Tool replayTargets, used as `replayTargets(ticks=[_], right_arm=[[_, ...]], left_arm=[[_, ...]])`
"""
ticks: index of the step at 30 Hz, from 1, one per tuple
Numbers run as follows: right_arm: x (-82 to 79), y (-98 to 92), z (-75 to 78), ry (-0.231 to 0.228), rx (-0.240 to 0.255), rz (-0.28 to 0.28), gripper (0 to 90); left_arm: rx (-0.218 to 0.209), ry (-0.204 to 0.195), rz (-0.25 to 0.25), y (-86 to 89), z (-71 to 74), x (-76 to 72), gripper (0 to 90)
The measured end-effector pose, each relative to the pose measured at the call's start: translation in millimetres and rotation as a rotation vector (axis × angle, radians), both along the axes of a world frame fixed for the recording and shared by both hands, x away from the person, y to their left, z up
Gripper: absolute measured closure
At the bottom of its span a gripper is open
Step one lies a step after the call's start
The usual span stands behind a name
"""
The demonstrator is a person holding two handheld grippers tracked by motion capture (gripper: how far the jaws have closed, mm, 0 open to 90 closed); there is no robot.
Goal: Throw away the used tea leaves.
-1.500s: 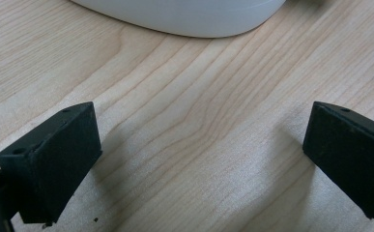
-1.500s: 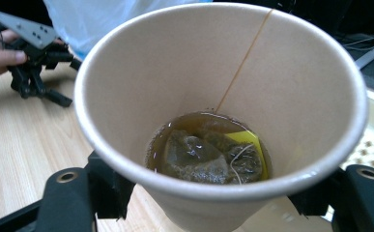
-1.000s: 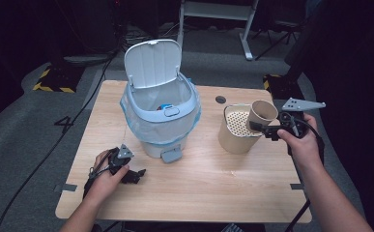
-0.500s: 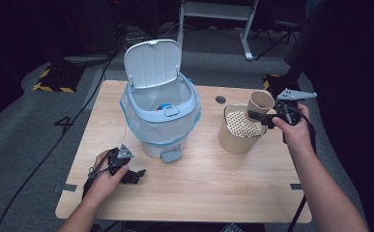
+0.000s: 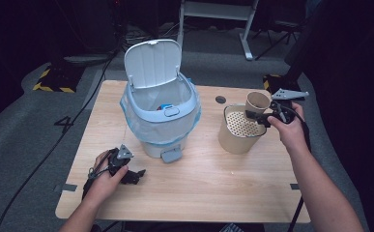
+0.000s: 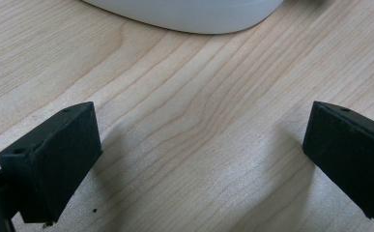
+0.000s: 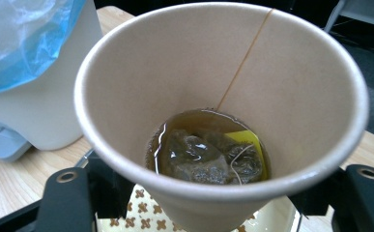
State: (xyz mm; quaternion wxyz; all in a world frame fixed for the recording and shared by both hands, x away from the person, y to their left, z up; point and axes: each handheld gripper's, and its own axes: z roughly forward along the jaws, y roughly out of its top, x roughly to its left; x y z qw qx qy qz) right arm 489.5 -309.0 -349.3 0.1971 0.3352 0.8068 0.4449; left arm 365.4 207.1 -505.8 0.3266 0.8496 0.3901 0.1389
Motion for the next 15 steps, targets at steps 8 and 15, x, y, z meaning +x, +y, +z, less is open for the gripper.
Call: replayTargets(ticks=[8,15], right_arm=[[-5.0,1.2,9.1,-0.062,-0.077,-0.007,30.9],[-8.4,8.1,14.6,-0.155,-0.252,0.010,31.0]], left_arm=[[0.004,-0.002,0.002,0.2,0.2,-0.2,0.1],[0.004,-0.002,0.003,0.2,0.2,-0.2,0.1]])
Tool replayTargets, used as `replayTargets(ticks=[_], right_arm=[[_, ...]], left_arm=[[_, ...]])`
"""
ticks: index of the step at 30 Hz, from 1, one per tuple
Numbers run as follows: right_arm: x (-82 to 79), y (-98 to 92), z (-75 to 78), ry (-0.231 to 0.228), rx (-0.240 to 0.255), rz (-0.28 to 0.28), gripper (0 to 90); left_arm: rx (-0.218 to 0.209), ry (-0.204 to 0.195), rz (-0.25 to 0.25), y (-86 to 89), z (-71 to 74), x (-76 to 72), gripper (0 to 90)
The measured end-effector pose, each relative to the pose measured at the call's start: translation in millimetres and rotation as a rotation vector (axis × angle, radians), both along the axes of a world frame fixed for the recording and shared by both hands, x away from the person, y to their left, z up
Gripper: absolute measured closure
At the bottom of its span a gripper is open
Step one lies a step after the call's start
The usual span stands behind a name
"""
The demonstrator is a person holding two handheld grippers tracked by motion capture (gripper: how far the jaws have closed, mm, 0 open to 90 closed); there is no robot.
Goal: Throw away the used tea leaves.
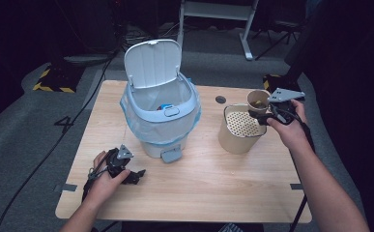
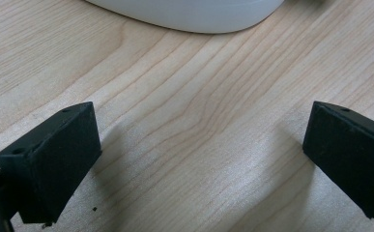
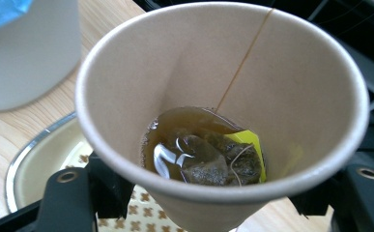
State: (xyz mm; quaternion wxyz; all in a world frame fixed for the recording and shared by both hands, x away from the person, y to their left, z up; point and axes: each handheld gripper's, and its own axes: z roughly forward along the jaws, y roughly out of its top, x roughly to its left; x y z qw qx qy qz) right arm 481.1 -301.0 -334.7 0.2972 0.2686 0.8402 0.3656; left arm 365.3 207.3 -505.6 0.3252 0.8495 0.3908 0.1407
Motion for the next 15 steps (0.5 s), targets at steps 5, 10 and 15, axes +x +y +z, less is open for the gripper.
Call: replayTargets(ticks=[5,10,15], right_arm=[[-4.2,3.2,4.7,-0.082,-0.127,0.003,31.2],[-6.8,6.1,7.8,-0.185,-0.307,0.000,31.2],[-9.2,10.9,7.7,-0.293,-0.531,-0.017,31.4]], left_arm=[[0.001,0.000,-0.001,0.1,0.0,0.0,0.1],[-0.003,0.004,0.000,-0.1,-0.1,0.2,0.0],[-0.004,0.005,-0.001,-0.1,-0.1,0.3,0.1]])
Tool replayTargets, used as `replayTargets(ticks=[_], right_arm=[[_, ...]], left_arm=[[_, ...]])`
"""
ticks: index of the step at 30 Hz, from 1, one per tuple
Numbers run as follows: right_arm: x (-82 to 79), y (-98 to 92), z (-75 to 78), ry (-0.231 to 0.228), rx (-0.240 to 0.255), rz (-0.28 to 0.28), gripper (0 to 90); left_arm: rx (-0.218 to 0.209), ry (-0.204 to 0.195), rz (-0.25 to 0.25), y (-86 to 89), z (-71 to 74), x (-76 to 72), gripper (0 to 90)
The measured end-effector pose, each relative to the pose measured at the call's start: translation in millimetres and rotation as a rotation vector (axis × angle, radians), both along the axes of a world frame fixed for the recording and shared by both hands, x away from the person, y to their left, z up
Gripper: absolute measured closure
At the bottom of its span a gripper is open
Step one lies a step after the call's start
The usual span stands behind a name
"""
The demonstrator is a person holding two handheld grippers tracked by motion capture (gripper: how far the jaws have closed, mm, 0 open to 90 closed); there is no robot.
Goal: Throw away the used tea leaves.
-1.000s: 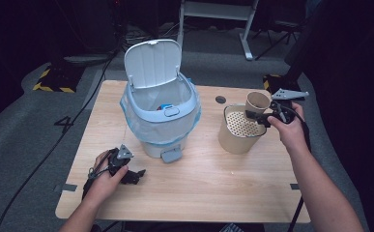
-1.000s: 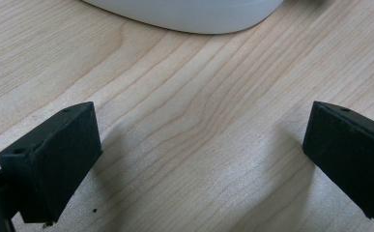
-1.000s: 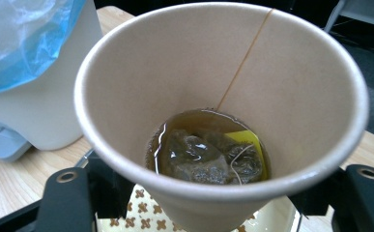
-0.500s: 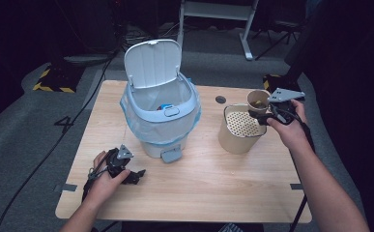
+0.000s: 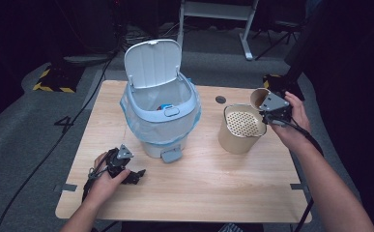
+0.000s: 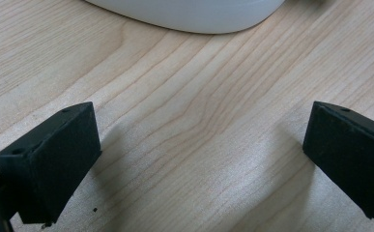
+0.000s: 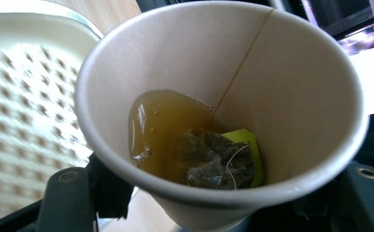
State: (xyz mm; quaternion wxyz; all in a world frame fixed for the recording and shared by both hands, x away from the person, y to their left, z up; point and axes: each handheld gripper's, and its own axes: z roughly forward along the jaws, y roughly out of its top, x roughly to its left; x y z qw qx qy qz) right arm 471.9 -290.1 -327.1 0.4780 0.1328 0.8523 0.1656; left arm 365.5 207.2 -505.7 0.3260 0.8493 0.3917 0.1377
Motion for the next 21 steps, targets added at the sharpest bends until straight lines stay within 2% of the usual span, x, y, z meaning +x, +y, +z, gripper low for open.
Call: replayTargets(ticks=[8,12,15,17,21], right_arm=[[-0.2,6.5,-6.4,-0.134,-0.291,-0.018,31.5],[-3.7,12.6,-11.8,-0.245,-0.514,-0.024,31.7],[-6.2,18.0,-15.4,-0.362,-0.689,-0.012,31.8],[-9.0,23.1,-17.6,-0.445,-0.841,0.001,31.9],[-12.1,31.0,-21.2,-0.552,-1.057,0.023,31.9]], left_arm=[[0.000,0.000,0.000,0.0,0.0,0.0,0.1],[0.000,0.000,0.000,0.0,0.0,0.0,0.1],[0.003,-0.003,-0.003,0.2,0.1,0.7,0.0],[0.003,-0.003,-0.003,0.2,0.1,0.7,0.0],[0.004,-0.003,-0.003,0.2,0.1,0.7,0.0]])
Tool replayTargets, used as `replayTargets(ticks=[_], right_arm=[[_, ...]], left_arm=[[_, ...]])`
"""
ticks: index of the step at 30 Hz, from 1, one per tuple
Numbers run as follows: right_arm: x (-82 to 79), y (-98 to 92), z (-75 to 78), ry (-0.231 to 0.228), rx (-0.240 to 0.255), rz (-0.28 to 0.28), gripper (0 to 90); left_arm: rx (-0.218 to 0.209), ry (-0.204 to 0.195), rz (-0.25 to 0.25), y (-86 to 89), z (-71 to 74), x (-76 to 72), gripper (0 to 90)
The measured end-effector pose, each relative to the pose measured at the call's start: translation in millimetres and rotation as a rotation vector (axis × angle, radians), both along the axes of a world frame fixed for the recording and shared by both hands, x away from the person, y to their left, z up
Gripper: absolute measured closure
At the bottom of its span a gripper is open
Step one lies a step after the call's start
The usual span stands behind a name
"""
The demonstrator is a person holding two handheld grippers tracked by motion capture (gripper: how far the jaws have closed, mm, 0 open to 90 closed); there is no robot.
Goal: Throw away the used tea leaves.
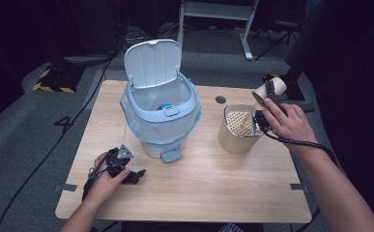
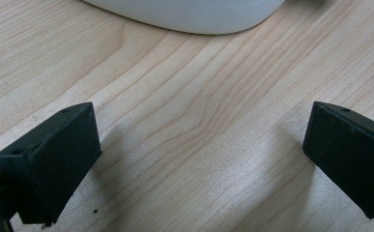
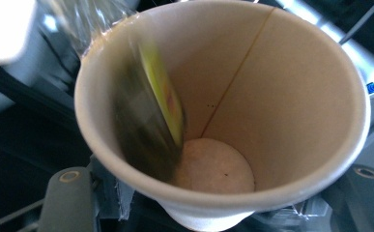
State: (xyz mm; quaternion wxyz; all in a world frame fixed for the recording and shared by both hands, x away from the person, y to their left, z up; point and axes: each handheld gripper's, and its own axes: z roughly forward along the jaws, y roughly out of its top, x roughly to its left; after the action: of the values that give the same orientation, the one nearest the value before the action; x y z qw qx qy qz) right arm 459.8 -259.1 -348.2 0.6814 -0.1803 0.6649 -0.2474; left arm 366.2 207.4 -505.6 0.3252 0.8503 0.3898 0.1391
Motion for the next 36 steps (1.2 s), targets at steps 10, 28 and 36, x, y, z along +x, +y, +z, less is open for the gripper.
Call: replayTargets(ticks=[10,28,36], right_arm=[[-4.7,11.0,7.4,-0.138,-0.187,0.032,31.9],[-6.0,16.1,7.2,-0.121,-0.172,0.044,31.6],[0.3,5.0,18.0,0.092,0.237,-0.002,31.0]], left_arm=[[0.000,0.000,0.000,0.0,0.0,0.0,0.0],[0.000,0.000,0.000,0.0,0.0,0.0,0.0],[0.000,-0.001,-0.002,0.1,0.0,0.3,0.0]])
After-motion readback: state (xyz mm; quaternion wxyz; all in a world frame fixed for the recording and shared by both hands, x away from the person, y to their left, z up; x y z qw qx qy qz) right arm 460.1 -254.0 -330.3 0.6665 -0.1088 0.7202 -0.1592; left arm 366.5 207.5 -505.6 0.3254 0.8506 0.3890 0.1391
